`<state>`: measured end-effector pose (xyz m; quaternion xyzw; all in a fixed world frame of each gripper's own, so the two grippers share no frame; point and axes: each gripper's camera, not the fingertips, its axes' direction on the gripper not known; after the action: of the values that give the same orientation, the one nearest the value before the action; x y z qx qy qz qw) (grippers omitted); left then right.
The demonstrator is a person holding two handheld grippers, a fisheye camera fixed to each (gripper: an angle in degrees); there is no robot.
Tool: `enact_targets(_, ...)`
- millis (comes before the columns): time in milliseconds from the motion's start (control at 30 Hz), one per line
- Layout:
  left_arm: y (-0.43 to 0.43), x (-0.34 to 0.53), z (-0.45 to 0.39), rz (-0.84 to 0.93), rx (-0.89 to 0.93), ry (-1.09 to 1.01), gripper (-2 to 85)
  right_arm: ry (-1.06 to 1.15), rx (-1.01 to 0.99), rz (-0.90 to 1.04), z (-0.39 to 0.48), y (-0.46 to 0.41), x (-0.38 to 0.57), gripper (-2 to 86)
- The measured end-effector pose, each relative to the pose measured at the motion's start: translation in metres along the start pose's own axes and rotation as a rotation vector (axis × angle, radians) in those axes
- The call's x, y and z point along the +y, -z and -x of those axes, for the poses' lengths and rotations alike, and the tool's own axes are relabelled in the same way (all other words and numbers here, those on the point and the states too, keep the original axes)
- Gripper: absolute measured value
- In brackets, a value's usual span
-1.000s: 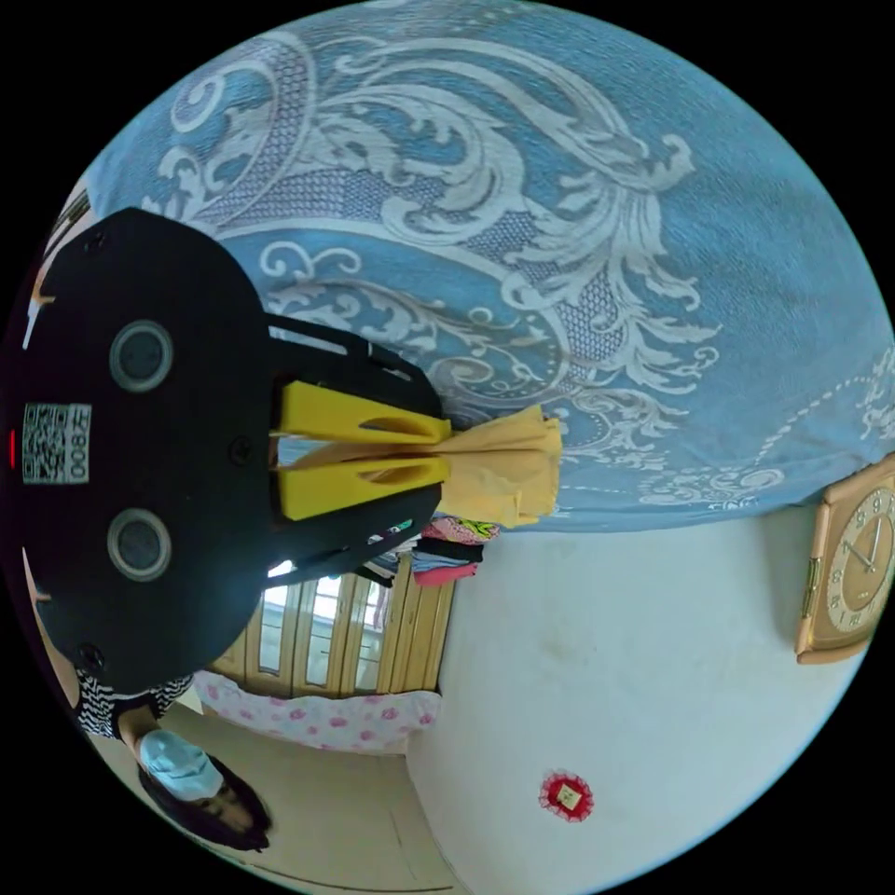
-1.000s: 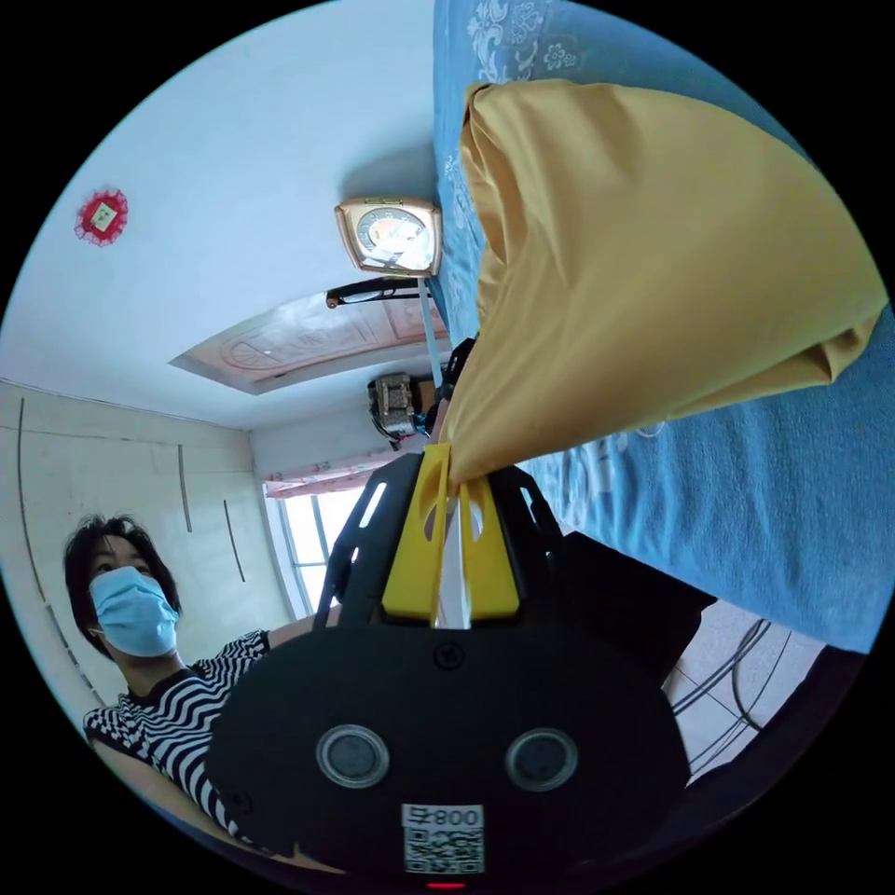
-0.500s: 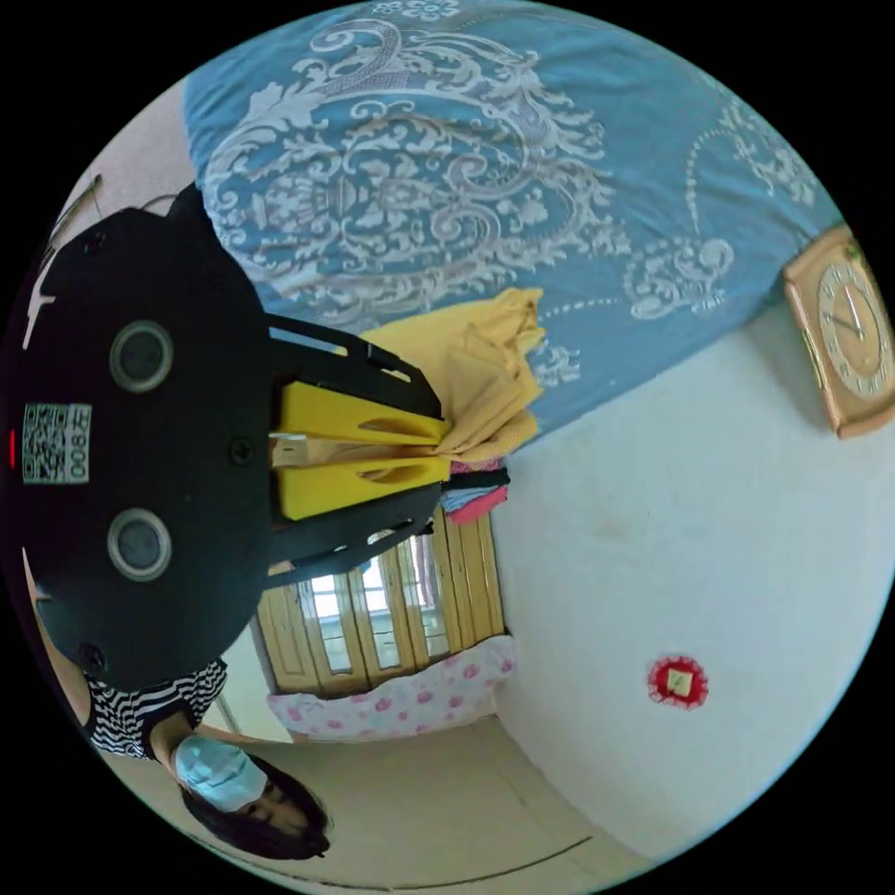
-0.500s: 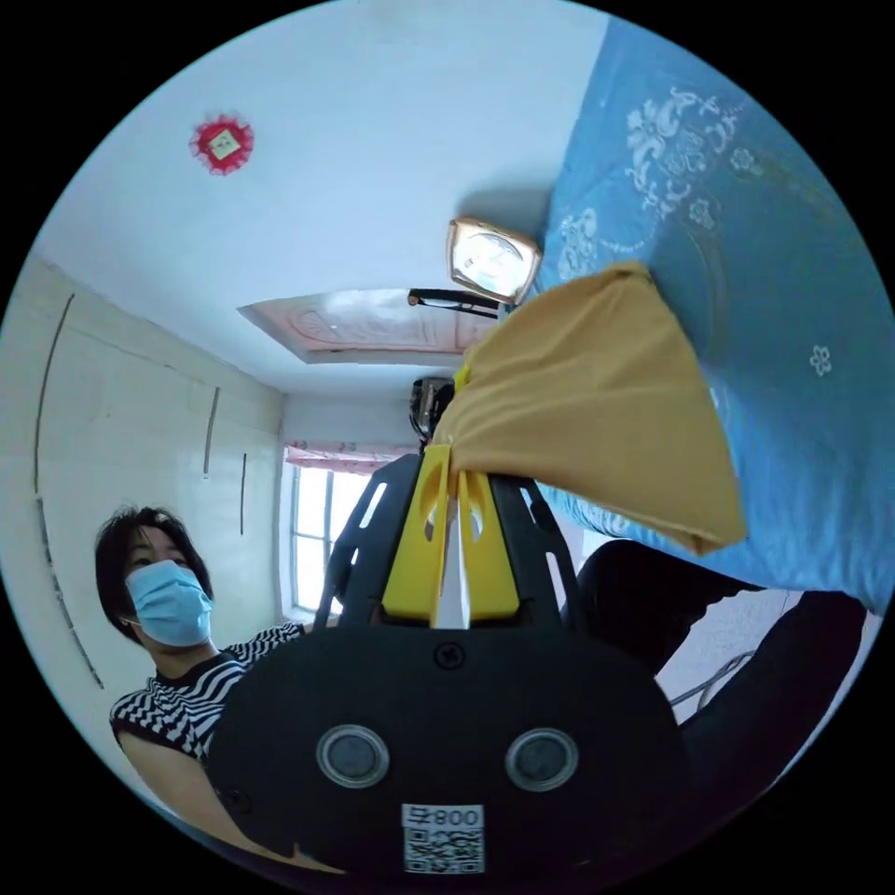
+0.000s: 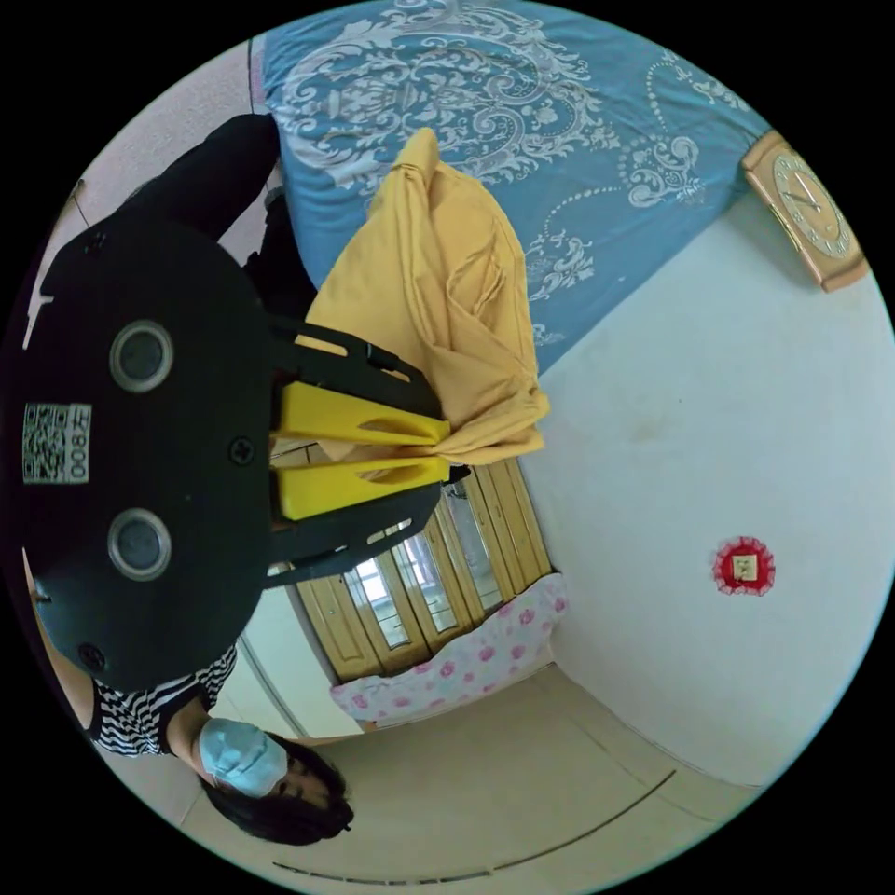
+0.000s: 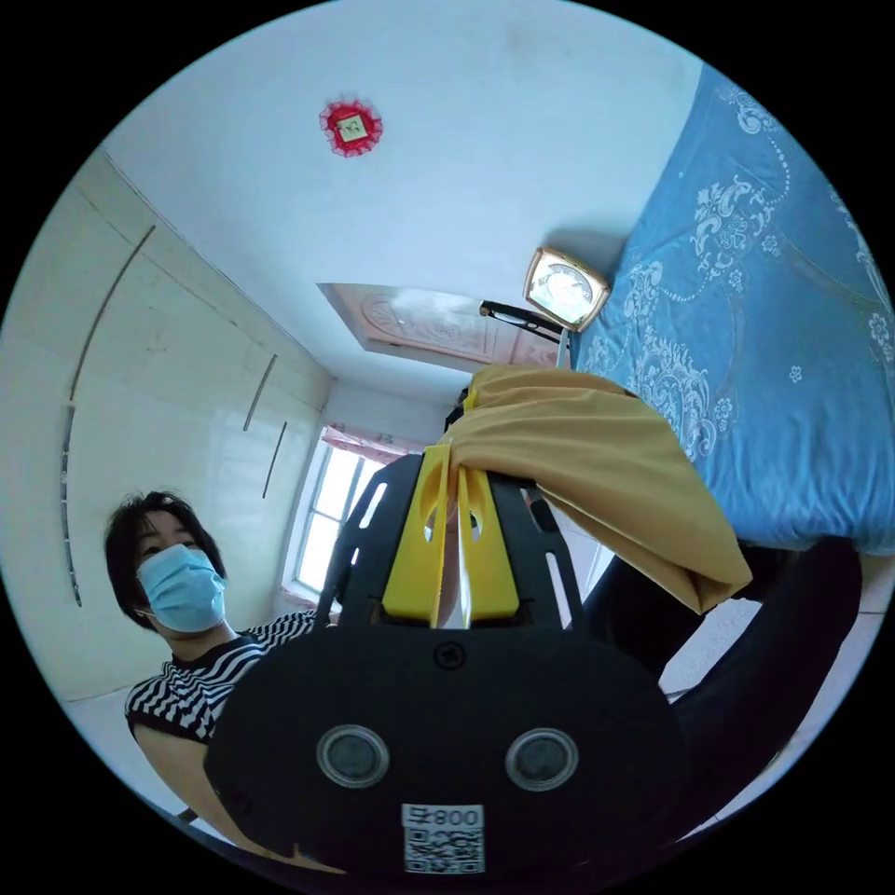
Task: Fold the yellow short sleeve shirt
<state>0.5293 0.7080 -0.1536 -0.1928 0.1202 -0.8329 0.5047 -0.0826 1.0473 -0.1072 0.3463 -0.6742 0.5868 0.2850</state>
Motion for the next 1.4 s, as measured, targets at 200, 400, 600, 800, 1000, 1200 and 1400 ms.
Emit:
enact_targets(200, -0.074, 0.029, 0.028, 0.068, 0.008, 0.019, 2.4, 0.001, -0.006, -0.054, -0.022, 0.077, 0.056, 0.2)
enact_targets(400, -0.179, 0.021, 0.066, 0.179, -0.014, 0.05, 2.5, -0.028, -0.025, -0.172, -0.062, 0.168, 0.092, 0.2)
enact_targets(600, -0.343, -0.033, 0.084, 0.334, 0.025, 0.006, 2.5, 0.058, 0.027, -0.337, -0.064, 0.303, 0.078, 0.3)
enact_targets(800, -0.535, -0.105, 0.05, 0.425, 0.191, -0.183, 2.5, 0.328, 0.255, -0.485, 0.013, 0.447, 0.043, 0.4)
enact_targets(1000, -0.68, -0.14, 0.092, 0.468, 0.12, -0.294, 2.6, 0.301, 0.463, -0.544, -0.015, 0.545, 0.033, 0.5)
enact_targets(1200, -0.78, -0.138, 0.27, 0.589, -0.051, -0.011, 2.7, -0.037, 0.444, -0.604, -0.181, 0.61, 0.057, 0.8)
enact_targets(1400, -0.804, -0.14, 0.376, 0.6, -0.023, 0.107, 2.8, -0.104, 0.336, -0.611, -0.264, 0.63, 0.097, 1.1)
